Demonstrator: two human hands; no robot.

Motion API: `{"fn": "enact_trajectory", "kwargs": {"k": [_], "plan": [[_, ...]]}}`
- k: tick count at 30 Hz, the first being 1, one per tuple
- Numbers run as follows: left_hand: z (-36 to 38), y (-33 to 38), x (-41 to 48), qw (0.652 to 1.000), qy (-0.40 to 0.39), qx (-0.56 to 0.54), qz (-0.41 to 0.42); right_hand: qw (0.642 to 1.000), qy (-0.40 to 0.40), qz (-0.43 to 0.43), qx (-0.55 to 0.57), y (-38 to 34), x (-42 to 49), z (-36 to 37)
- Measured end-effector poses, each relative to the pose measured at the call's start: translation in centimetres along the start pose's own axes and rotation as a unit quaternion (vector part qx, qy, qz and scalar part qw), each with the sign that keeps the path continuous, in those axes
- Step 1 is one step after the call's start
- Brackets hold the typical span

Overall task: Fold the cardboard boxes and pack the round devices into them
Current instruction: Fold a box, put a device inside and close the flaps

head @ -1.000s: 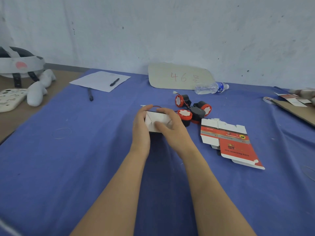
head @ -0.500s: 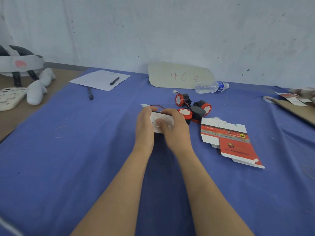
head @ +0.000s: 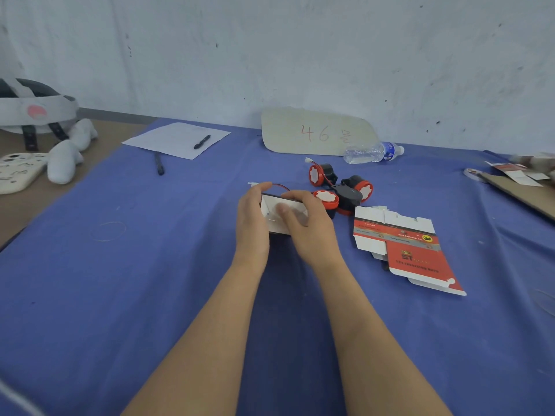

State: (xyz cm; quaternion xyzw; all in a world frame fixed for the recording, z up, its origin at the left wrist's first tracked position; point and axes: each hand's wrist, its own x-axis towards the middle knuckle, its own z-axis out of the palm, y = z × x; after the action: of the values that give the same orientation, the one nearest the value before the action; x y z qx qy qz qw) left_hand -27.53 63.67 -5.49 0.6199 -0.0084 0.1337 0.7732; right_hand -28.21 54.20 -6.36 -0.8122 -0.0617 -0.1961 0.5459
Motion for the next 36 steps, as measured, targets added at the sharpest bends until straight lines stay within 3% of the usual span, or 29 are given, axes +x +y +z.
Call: {"fn": "enact_trajectory", "kwargs": {"k": [4,9,19,29,33,36], "plan": [[-0.3,0.15,0.07,0.999,0.011,-0.044,-0.022,0.996,-0.049,-0.029,-0.066,-0.01,0.1,-0.64],[-0.41,0.37,-0.03,0.998,0.023,-0.058,-0.021,0.992,-0.044,-0.054,-0.108,0.13,0.06,-0.75],[-0.23,0.17,0.26,0.999,0.014,-0.007,-0.048,0.999,-0.033,-0.013,-0.039,-0.34,-0.21,-0.18],[-0.05,0.45,-0.18,0.998,-0.005,-0.058,-0.021,0.999,0.008,-0.021,-0.049,0.29,-0.22,-0.38],[-0.13,0.38,0.2,0.999,0.03,-0.036,-0.026,1.0,-0.01,-0.002,0.013,0.23,-0.24,-0.26],[0.07,0.04,0.51,0.998,0.03,0.032,-0.05,0.996,0.04,0.02,0.079,-0.12,0.14,-0.11]]}}
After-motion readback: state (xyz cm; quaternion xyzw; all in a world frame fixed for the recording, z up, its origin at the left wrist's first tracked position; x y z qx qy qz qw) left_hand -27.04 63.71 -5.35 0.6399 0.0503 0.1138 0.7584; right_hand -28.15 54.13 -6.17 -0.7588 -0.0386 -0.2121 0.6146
